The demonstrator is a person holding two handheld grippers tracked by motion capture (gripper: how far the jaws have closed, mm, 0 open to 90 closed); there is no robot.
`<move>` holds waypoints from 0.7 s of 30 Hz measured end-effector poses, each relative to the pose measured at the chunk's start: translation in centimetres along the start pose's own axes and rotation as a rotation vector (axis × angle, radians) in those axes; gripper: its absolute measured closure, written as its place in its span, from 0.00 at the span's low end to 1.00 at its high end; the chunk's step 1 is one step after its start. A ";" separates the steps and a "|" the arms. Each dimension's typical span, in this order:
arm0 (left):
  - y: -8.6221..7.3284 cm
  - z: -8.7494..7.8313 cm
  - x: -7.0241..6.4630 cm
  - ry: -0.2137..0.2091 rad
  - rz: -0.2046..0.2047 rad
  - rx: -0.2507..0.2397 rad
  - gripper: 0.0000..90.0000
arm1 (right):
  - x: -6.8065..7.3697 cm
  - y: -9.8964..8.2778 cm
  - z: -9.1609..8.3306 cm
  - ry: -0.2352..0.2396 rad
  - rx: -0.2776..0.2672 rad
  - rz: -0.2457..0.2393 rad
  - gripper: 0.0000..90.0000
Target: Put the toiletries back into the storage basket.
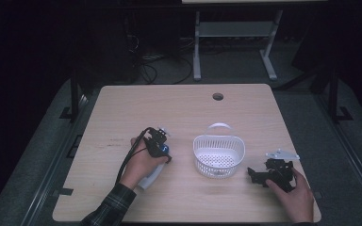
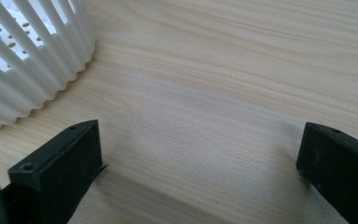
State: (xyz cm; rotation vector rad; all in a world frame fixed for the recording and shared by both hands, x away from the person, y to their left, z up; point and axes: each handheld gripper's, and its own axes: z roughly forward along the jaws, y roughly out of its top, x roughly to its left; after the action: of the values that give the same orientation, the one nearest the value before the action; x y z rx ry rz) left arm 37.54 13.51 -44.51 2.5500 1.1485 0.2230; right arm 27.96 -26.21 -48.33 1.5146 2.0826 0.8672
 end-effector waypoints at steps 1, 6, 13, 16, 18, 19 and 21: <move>0.0 0.0 0.0 0.000 0.000 0.000 0.31 | 0.0 0.0 0.0 0.000 0.000 0.001 0.00; 0.0 0.0 0.0 0.001 -0.002 0.001 0.32 | 0.0 0.0 0.0 0.000 0.000 0.001 0.00; 0.1 -0.1 -0.1 0.002 -0.009 0.010 0.37 | 0.0 0.0 0.0 0.000 0.000 0.001 0.00; 0.1 -0.2 -0.1 -0.001 -0.002 0.012 0.40 | 0.0 0.0 0.0 0.000 0.000 0.001 0.00; 0.0 -0.2 -0.1 -0.001 -0.002 0.007 0.40 | 0.0 0.0 0.0 0.000 0.000 0.000 0.00; 0.0 -0.3 -0.1 -0.004 -0.001 0.006 0.40 | 0.0 0.0 0.0 0.000 0.000 0.001 0.00; -0.1 -0.3 0.1 -0.020 -0.002 0.004 0.40 | 0.0 0.0 0.0 0.000 0.000 0.000 0.00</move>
State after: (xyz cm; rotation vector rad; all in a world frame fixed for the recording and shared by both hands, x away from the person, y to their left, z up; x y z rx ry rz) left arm 37.43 13.67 -44.23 2.5490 1.1451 0.1945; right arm 27.96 -26.21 -48.33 1.5149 2.0828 0.8671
